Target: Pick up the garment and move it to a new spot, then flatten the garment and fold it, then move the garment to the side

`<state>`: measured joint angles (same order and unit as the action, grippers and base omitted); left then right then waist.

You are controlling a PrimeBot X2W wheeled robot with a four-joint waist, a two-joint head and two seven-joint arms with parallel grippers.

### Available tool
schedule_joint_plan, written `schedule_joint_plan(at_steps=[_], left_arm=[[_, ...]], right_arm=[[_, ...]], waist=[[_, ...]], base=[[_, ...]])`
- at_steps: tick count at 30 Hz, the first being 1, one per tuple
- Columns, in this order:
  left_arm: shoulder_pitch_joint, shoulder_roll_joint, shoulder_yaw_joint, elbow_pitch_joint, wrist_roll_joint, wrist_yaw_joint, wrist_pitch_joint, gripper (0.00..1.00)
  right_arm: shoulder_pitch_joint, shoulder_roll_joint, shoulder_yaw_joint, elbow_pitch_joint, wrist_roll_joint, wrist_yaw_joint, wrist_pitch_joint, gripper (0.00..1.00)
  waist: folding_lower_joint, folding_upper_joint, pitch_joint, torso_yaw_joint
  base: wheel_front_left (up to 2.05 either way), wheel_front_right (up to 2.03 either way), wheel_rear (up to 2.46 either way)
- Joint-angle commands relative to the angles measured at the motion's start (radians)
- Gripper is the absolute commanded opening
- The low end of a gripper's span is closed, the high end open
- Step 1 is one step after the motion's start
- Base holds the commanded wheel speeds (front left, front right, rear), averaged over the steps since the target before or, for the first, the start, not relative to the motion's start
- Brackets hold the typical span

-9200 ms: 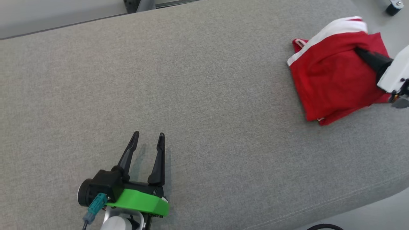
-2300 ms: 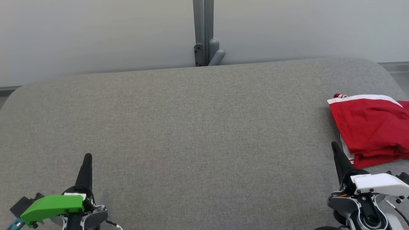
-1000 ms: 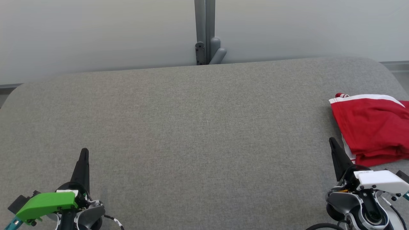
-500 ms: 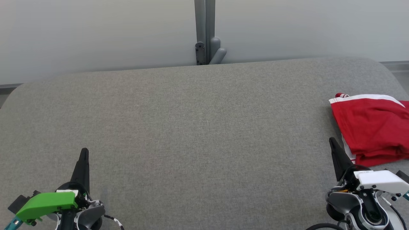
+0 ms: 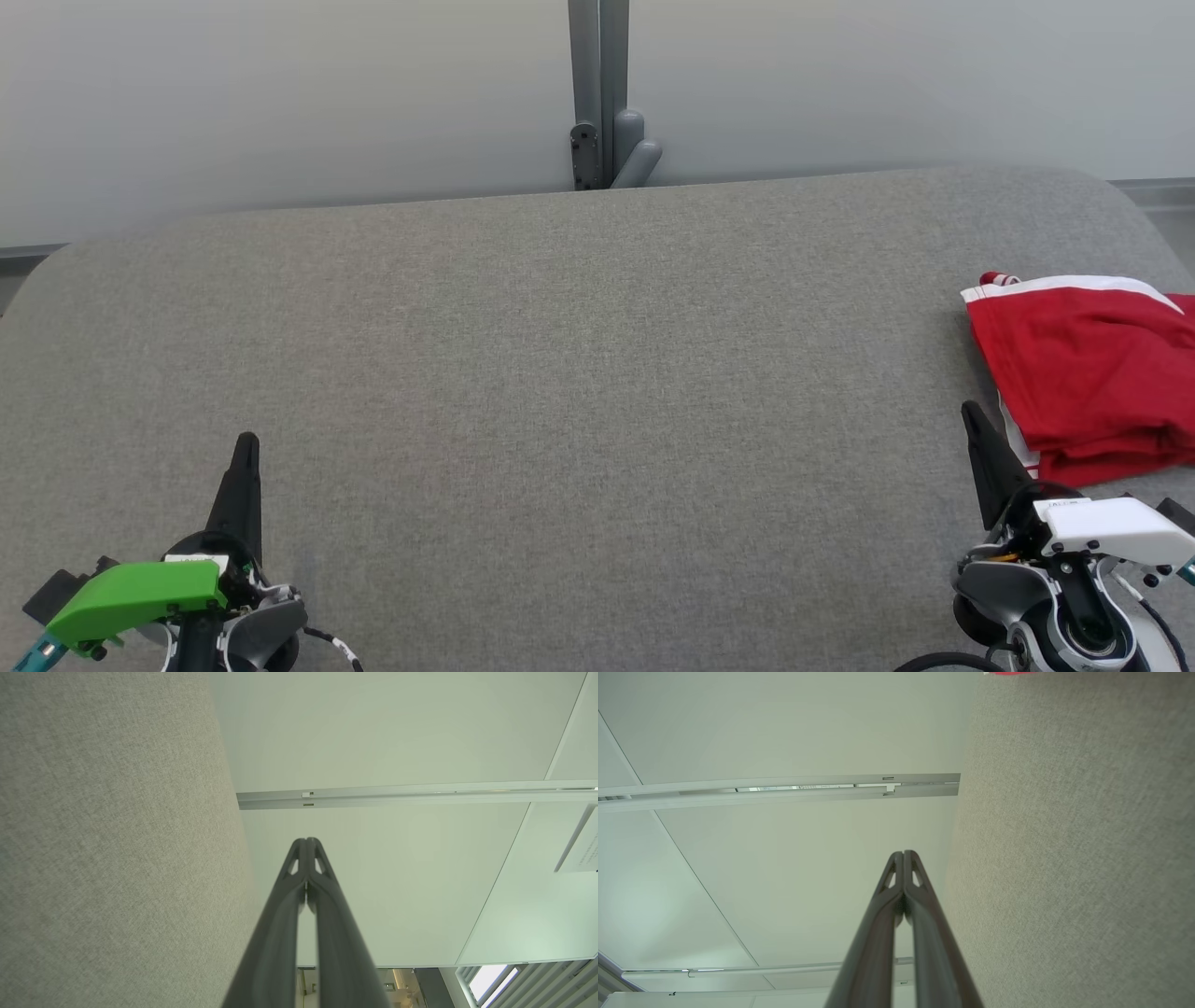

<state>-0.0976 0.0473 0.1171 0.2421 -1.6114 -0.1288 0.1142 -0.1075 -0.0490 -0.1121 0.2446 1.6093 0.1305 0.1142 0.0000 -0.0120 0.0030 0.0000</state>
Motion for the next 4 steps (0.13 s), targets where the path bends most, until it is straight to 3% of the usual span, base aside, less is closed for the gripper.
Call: schedule_joint_plan(at_steps=[1, 4], left_arm=[[-0.016, 0.005, 0.001, -0.001, -0.003, -0.004, 0.004, 0.0], [-0.016, 0.005, 0.001, -0.001, -0.003, -0.004, 0.004, 0.0]], right_arm=[[-0.005, -0.002, 0.001, 0.002, 0.007, 0.0, 0.003, 0.0], [-0.005, -0.002, 0.001, 0.002, 0.007, 0.0, 0.003, 0.0]], waist=[[0.0, 0.012, 0.0, 0.0], [0.0, 0.012, 0.0, 0.0]], base=[[0.0, 0.0, 0.0], [0.0, 0.0, 0.0]])
